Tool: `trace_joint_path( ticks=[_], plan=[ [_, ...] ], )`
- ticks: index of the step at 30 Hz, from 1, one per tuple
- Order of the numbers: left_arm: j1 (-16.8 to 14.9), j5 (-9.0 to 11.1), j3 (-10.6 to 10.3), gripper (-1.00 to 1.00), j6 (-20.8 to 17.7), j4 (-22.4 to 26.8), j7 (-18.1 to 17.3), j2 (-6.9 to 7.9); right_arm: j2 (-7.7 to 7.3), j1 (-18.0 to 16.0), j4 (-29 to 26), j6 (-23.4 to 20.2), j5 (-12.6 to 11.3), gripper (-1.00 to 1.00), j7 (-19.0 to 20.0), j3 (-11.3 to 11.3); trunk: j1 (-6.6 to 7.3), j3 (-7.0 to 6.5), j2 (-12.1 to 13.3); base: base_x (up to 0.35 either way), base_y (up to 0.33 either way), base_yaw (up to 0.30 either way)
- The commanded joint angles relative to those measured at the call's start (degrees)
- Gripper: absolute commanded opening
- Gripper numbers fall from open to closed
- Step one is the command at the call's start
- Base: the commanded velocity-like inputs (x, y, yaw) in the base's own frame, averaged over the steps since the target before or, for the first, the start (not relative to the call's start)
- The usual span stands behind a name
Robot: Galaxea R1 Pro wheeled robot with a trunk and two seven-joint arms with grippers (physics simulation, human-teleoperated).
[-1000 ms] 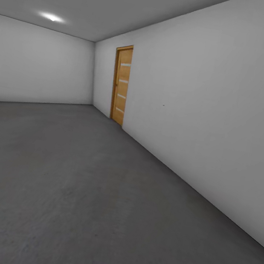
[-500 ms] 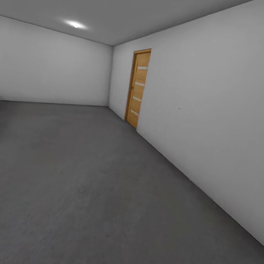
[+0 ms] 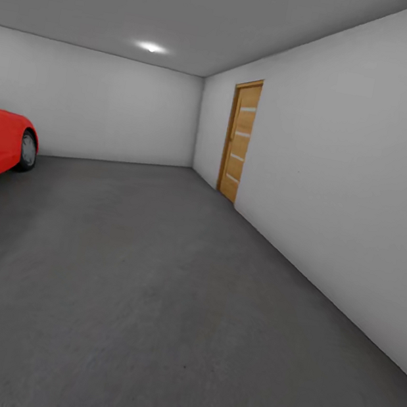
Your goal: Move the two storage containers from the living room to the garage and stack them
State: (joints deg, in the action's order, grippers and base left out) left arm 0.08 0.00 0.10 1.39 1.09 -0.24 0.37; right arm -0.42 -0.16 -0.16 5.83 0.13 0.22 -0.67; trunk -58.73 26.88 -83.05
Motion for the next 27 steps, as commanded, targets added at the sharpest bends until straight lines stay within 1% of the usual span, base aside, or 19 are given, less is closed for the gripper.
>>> trace_joint_path(
  ticks=[1,12,16,20,27],
  plan=[
    [0.01,0.00,0.00,1.00,0.11,0.05,-0.02,-0.01,0.02,-0.02,0.11,0.61,0.12,1.00,0.00,-0.03,0.00,0.05,-0.02,0.000,0.000,0.269],
    [0.01,0.00,0.00,1.00,0.11,0.05,-0.02,-0.01,-0.08,-0.04,0.28,1.29,0.27,1.00,0.01,0.05,0.00,0.05,-0.02,0.000,0.000,0.271],
    [0.01,0.08,0.09,1.00,0.33,0.25,-0.02,-0.09,-0.33,-0.03,0.41,1.29,0.22,1.00,-0.03,0.05,0.00,0.05,-0.02,0.000,0.000,0.273],
    [0.01,0.58,0.29,1.00,3.34,2.55,0.05,-0.11,-0.42,-0.03,0.40,1.34,0.22,1.00,-0.04,0.05,0.00,0.05,-0.02,0.000,0.000,0.273],
    [0.01,1.17,0.35,1.00,4.58,2.99,-0.46,0.09,-0.52,-0.01,0.42,1.37,0.22,1.00,-0.04,0.05,0.00,0.05,-0.02,0.000,0.000,0.273]
  ],
)
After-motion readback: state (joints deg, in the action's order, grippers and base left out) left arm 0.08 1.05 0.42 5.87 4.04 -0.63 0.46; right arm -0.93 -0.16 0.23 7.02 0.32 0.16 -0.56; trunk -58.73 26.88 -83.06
